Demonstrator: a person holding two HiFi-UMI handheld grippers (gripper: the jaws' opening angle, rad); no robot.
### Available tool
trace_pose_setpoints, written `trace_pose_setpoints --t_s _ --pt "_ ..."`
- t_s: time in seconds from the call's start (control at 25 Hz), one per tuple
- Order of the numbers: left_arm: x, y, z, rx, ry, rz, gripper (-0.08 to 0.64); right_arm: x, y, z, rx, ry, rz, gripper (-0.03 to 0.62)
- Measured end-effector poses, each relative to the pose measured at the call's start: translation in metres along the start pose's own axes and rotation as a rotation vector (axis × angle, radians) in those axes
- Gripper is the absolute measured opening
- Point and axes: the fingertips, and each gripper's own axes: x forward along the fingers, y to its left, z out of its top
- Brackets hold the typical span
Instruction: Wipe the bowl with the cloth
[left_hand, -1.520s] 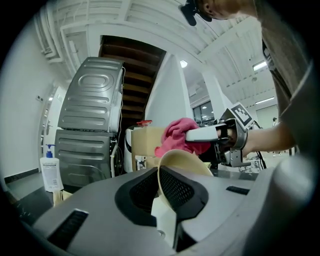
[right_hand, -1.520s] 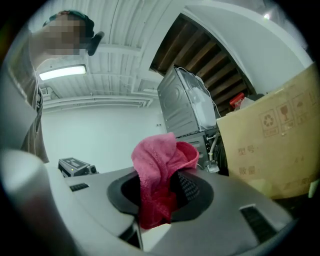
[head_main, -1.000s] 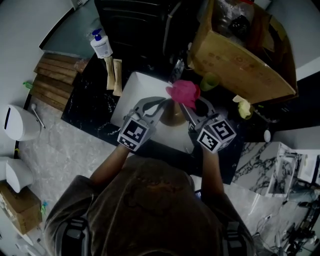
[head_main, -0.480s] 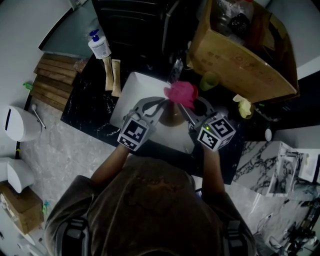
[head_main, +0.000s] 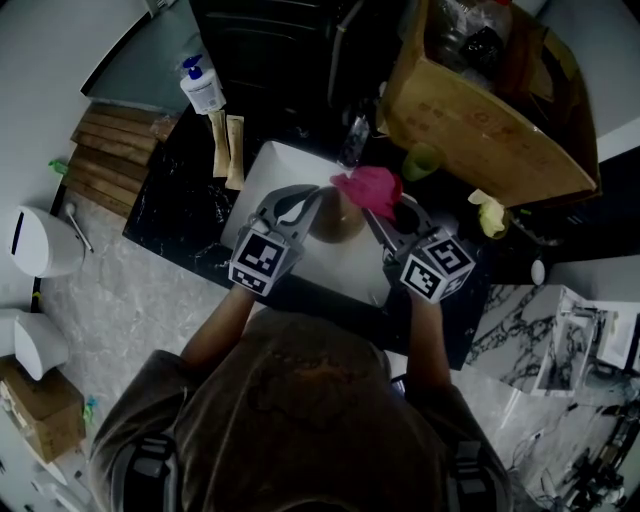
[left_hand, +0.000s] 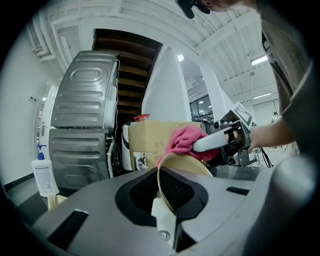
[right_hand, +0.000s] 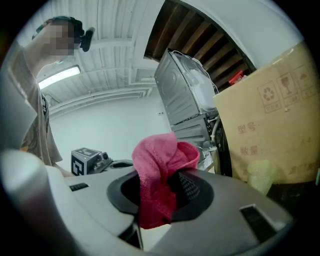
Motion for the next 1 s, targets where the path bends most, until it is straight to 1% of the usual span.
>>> trace_pose_setpoints --t_s 0.52,1.0 --pt "-0.005 0.019 0.004 -0.027 -0.017 0.06 0.029 -0.008 0.002 -0.024 0.022 0.051 0.013 0.11" --pt "-0.003 0.033 0.01 -0.05 -0.035 0.086 0.029 -0.009 0.008 -0.048 0.06 0.086 0.014 0.11"
